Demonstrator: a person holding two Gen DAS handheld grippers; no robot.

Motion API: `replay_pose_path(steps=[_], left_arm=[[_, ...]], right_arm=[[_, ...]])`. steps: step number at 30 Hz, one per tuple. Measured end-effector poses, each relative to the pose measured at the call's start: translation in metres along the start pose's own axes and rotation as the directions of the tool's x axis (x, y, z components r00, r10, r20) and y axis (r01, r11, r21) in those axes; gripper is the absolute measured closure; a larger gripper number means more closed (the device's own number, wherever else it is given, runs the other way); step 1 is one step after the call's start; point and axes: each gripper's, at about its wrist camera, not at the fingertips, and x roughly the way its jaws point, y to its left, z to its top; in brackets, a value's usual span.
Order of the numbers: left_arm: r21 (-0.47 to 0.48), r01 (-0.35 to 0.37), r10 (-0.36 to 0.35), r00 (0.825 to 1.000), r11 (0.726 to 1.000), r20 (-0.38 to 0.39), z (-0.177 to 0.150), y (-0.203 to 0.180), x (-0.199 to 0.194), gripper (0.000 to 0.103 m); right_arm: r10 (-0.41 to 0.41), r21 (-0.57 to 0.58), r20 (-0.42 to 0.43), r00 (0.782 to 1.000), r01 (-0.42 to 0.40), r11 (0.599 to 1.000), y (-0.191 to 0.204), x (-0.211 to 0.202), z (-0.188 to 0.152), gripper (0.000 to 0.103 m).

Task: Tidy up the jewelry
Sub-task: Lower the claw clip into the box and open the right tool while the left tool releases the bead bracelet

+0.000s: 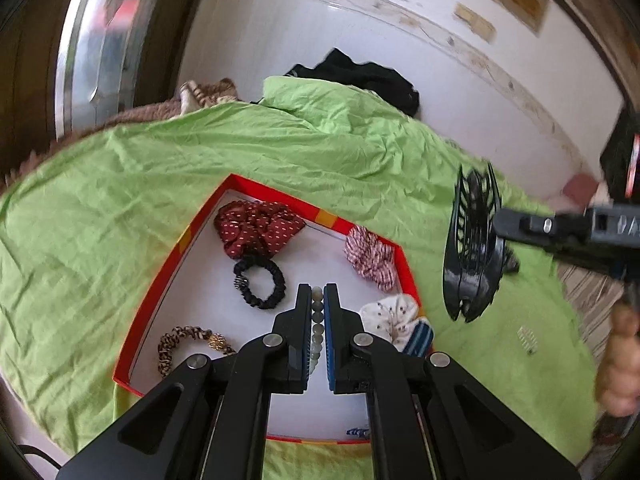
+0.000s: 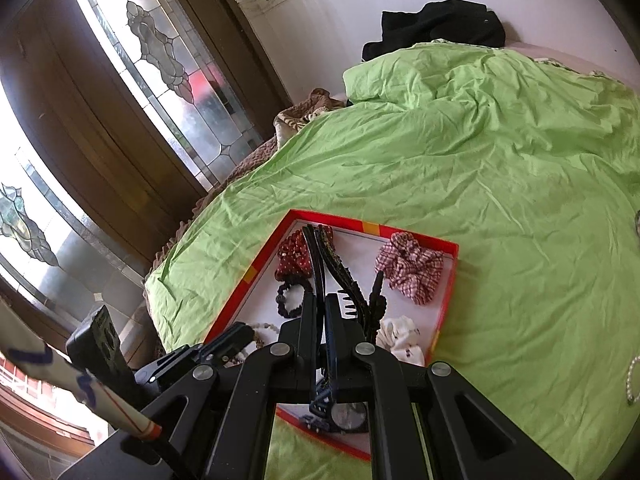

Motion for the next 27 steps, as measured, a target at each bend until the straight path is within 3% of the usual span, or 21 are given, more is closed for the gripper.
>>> replay_pose_path(steps=[9,13,20,27], left_arm=[[-0.153,0.134,-0.124,0.990,0.979,0.071,0.008,0.034,-0.013,0.098],[-0.168,0.165,-0.159,0.986,0.972,0.050,0.008,0.036,-0.008,0.098],[-0.122,0.135,-0.139,0.990,0.983,-0.031,0.001,0.022,0.010,0.098],[-0.045,0.063,-0.068,0.991,0.997,-0.112,-0.008,0.007,0.030,0.098]], right_arm=[[0.013,0.009,-0.014,1.000,-0.013,1.000,-0.003,0.016,0.005,0.098],[0.021,0.025,-0.017,1.000,-0.021,0.999,-0.007,0.022,0.008,0.098],[-0.006,0.022,-0.054,0.999,0.008,1.000,-0.010,0.050,0.012,0.098],[-0.014,0.042,-0.116,0.993,0.019,0.999,-0.018,0.086,0.004,0.098]])
